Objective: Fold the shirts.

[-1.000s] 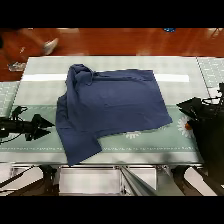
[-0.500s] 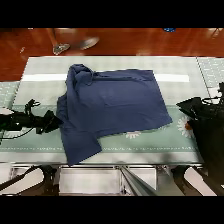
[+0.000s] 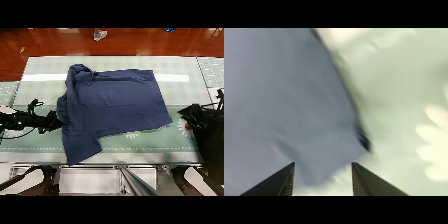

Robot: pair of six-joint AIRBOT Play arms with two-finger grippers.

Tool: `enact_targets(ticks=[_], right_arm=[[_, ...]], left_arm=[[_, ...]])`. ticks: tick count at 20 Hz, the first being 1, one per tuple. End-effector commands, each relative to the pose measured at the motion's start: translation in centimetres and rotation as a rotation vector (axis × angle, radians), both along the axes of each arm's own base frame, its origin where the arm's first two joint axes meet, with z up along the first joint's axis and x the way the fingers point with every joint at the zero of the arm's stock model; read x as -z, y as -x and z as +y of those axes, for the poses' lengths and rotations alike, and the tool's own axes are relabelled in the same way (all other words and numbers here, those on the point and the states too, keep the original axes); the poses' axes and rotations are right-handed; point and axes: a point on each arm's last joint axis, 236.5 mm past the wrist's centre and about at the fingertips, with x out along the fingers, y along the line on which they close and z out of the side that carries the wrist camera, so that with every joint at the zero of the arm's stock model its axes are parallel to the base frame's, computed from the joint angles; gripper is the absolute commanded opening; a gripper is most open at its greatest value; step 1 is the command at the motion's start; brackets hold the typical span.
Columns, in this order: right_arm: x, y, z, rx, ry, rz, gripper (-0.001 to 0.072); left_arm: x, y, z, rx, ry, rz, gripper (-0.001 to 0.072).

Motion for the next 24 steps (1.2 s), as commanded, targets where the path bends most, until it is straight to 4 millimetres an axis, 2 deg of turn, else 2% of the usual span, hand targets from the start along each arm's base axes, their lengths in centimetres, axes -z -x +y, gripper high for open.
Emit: enact_targets(ticks=[1,3,5,7,9,12,16,17,18,20,21,22,23,24], right_arm=[[2.6,2.9,-0.3,0.010,0.027,0.129,0.0411],[3.1,3.4,0.2,0.010,-0.004,0.161,0.0411],[3.7,3.1,1.2,-0.001,-0.049,0.178,0.0411],[5.3,3.1,2.3,-0.044,-0.061,0.218,0.0411],[6.4,1.8,2.7,-0.030,-0.059,0.212,0.0411],[6.5,-1.0,3.6,0.001,-0.100,0.178,0.0411],[7.2,-2.6,5.1,-0.037,-0.099,0.197,0.0394],[7.2,-3.2,5.4,-0.048,-0.086,0.187,0.0245],[6.9,-3.9,5.8,-0.068,-0.073,0.161,0.0021],[4.6,-5.1,7.2,-0.186,-0.080,0.091,0.0026],[2.5,-5.9,7.8,-0.251,-0.090,0.058,0.0027],[-0.5,-7.4,8.1,-0.303,-0.080,-0.008,0.0026],[-4.8,-9.8,7.8,-0.325,-0.046,-0.115,0.0026],[-9.2,-11.9,7.3,-0.317,-0.011,-0.220,0.0026]], left_arm=[[-0.1,0.1,-0.1,0.008,0.005,0.002,0.0018],[0.0,0.1,-0.1,0.008,0.004,0.002,0.0018],[0.0,0.1,-0.1,0.007,0.002,0.000,0.0018],[0.0,0.0,0.0,0.004,-0.001,-0.002,0.0018],[0.0,0.0,0.0,0.004,-0.001,-0.002,0.0018],[0.0,0.0,0.0,0.003,-0.002,-0.003,0.0018],[0.1,-0.3,0.2,-0.004,-0.010,-0.009,0.0018],[0.2,-0.4,0.2,-0.010,-0.012,-0.010,0.0018],[0.1,-0.5,0.2,-0.014,-0.009,-0.014,0.0018],[-1.3,-2.1,0.2,-0.028,0.005,-0.063,0.0018],[-3.3,-4.0,0.2,-0.037,0.014,-0.143,0.0018],[-6.2,-6.5,0.1,-0.034,0.030,-0.266,0.0018],[-10.2,-9.2,-0.1,-0.024,0.055,-0.417,0.0018],[-15.2,-11.7,-0.4,-0.008,0.074,-0.585,0.0018]])
